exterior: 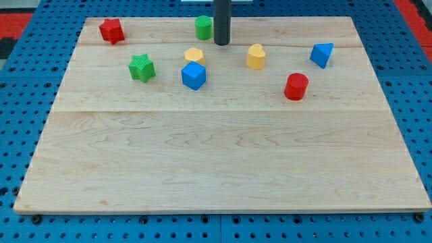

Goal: Push the blue cube horizontally to the right side of the green circle

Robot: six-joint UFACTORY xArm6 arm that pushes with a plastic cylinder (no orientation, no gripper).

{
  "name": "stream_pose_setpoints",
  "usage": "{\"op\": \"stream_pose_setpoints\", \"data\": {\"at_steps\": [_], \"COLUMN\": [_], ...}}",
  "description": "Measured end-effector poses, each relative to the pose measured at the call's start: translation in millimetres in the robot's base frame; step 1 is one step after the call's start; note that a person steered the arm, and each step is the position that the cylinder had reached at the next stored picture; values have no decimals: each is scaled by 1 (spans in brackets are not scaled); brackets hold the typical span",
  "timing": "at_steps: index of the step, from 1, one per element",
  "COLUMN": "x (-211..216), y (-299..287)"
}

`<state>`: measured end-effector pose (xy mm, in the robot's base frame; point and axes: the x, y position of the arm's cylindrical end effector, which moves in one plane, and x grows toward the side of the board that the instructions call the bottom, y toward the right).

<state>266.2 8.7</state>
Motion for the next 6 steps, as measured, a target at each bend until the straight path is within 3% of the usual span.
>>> {"op": "stream_pose_setpoints", "data": {"at_steps": [1, 2, 3, 4, 6], "x": [28, 110, 145, 144, 98], "y": [-11, -19, -110, -147, -35]}}
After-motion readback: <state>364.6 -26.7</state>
